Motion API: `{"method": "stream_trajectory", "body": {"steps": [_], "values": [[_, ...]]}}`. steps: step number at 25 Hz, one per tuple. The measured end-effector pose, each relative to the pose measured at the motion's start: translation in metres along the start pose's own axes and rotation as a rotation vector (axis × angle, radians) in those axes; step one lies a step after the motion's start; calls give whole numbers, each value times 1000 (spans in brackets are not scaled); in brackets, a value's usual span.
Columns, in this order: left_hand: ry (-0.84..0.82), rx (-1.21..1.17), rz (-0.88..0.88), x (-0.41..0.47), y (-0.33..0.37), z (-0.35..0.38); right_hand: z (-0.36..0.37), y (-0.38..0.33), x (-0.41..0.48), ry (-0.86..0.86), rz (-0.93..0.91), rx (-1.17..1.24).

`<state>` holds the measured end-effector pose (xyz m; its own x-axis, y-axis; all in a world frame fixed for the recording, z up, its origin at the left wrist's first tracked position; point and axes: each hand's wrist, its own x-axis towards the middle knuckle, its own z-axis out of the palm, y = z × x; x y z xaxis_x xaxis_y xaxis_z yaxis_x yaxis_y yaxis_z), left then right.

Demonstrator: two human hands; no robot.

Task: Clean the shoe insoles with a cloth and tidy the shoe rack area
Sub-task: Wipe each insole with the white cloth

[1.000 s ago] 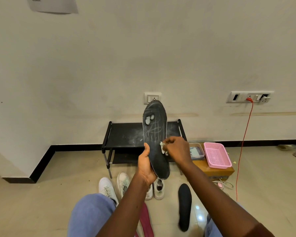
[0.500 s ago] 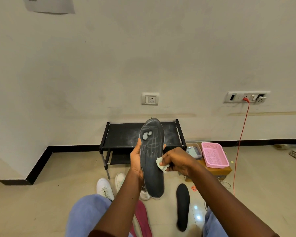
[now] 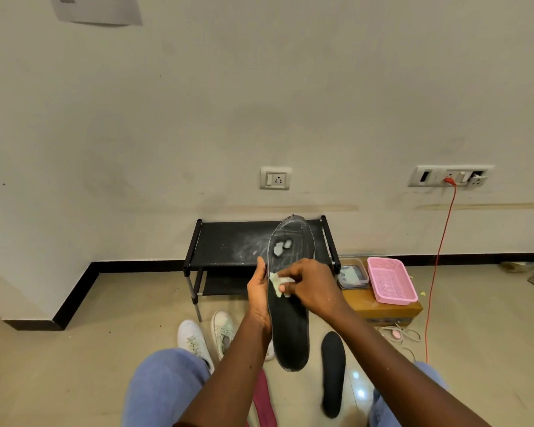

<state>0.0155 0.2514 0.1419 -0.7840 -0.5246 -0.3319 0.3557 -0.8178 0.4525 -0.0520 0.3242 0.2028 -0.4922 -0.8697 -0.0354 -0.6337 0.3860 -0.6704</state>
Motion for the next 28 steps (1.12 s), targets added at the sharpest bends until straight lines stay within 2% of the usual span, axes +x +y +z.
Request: {"method": "stream_trajectory", "body": {"steps": [2,5,9,12,15,18,21,25,28], "values": [[1,-6,-29,1,2,-2,9,-2,0,-8,-90,-139],[8,8,-48,-1,2,-3,15,-3,2,36,-159,-156],[-5,54,17,-8,-3,5,10,-1,17,107,-144,-143],[13,59,-4,-10,-11,10,4,3,31,155,-111,-141],[62,-7,-38,-8,-12,7,4,3,29,120,-163,-168],[95,27,-19,-6,-13,4,7,6,19,63,-210,-169],[100,48,-25,-7,-13,3,10,11,8,29,-184,-115],[91,70,-122,-5,-8,2,14,13,-6,-53,-169,-135],[82,81,-119,-4,-10,1,10,13,-5,-67,-153,-155]]}}
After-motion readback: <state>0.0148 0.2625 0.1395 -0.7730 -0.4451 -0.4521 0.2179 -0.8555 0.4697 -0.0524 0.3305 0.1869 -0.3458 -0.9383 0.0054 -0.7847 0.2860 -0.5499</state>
